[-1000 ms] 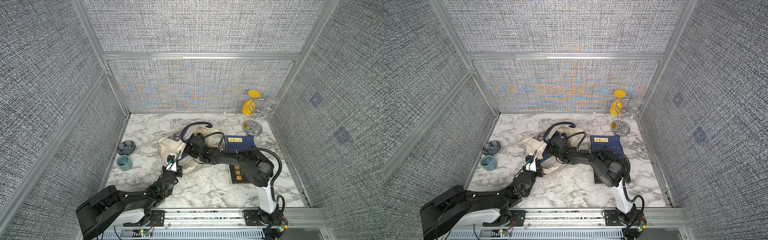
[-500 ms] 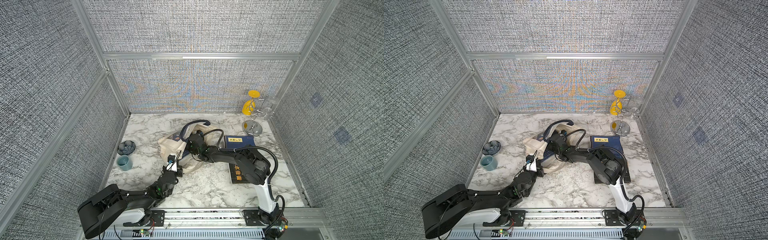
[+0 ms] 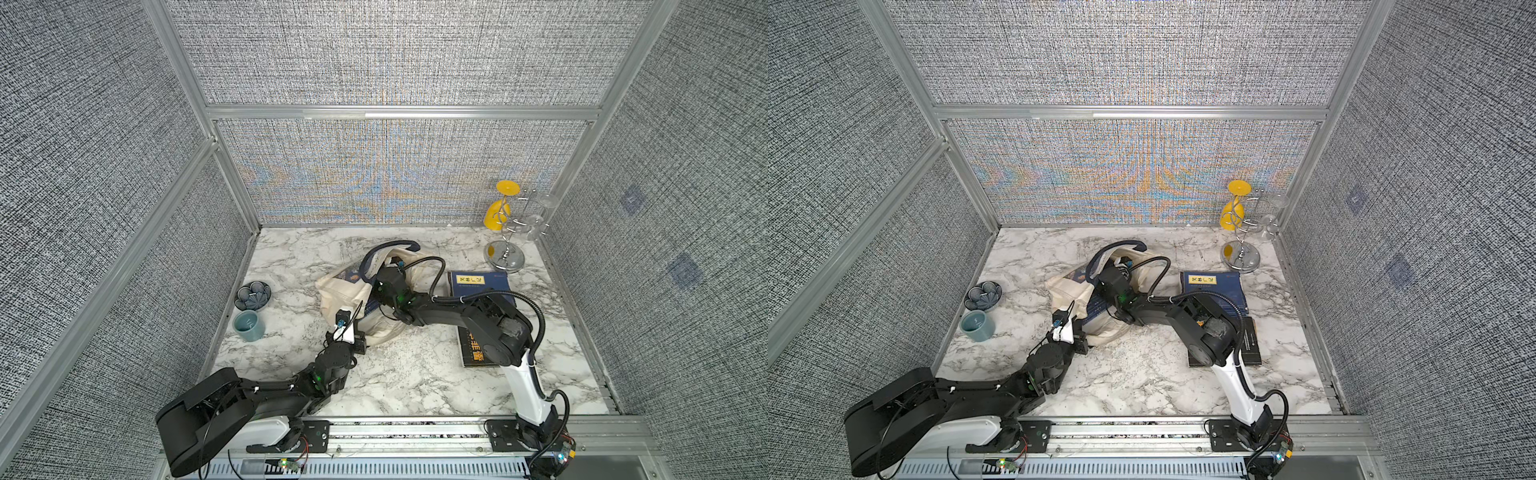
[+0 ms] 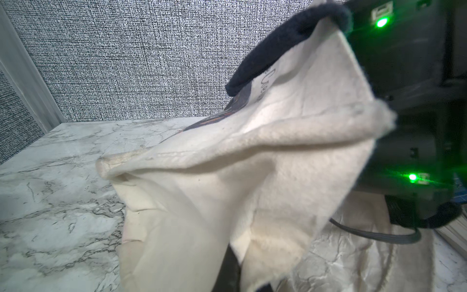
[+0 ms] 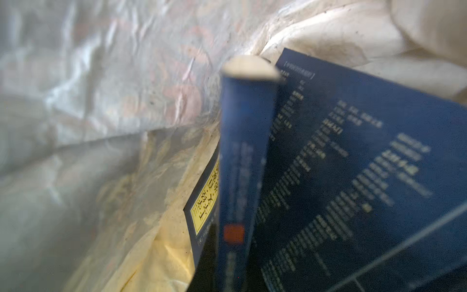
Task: Take out the books from the canvas bag
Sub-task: Pick up the book from the canvas bag.
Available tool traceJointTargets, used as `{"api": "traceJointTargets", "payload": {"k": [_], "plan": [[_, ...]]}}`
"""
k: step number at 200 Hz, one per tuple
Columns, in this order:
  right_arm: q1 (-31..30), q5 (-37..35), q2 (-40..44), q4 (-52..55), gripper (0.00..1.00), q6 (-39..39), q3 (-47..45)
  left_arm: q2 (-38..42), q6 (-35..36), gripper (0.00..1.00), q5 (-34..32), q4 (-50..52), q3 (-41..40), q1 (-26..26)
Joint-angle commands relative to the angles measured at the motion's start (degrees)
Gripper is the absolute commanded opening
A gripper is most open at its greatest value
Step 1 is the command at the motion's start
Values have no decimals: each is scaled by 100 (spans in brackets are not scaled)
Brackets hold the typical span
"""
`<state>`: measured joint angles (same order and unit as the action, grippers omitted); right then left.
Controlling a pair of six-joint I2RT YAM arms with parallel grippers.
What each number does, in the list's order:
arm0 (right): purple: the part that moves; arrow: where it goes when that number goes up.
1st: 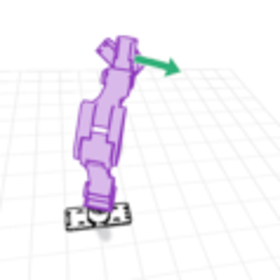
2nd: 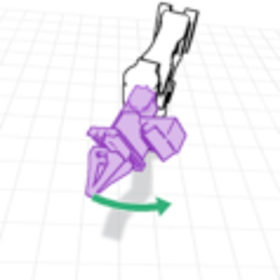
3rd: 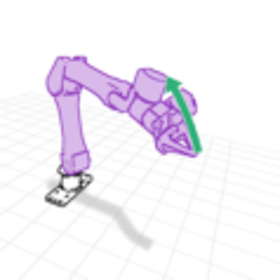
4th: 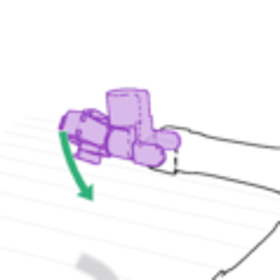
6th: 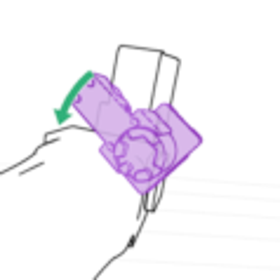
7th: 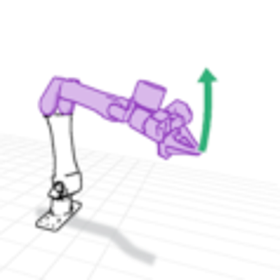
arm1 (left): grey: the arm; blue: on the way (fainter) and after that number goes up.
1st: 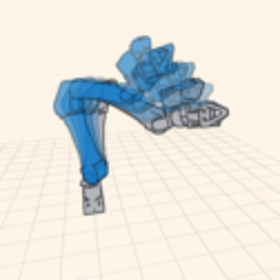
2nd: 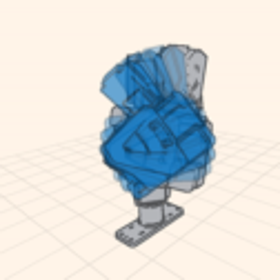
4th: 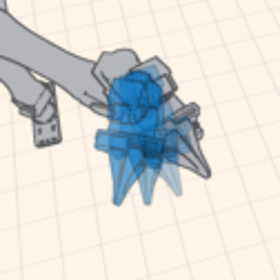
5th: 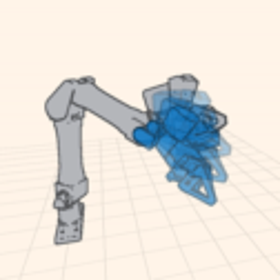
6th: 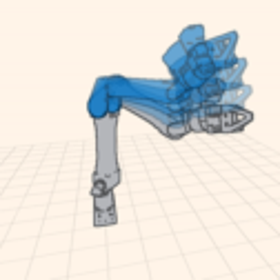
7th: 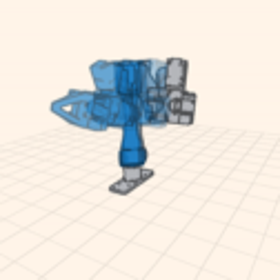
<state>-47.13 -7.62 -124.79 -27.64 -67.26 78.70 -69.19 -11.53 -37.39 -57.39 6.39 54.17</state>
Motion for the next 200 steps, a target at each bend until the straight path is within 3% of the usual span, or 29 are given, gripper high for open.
{"api": "traceJointTargets", "payload": {"k": [1,200], "plan": [[5,-135,32,68,0,271,49,4,10,0,89,-273,12,-3],[-72,1080,2104,115,0,2550,-1202,72,-31,0,-229,-161,29,-3]]}}
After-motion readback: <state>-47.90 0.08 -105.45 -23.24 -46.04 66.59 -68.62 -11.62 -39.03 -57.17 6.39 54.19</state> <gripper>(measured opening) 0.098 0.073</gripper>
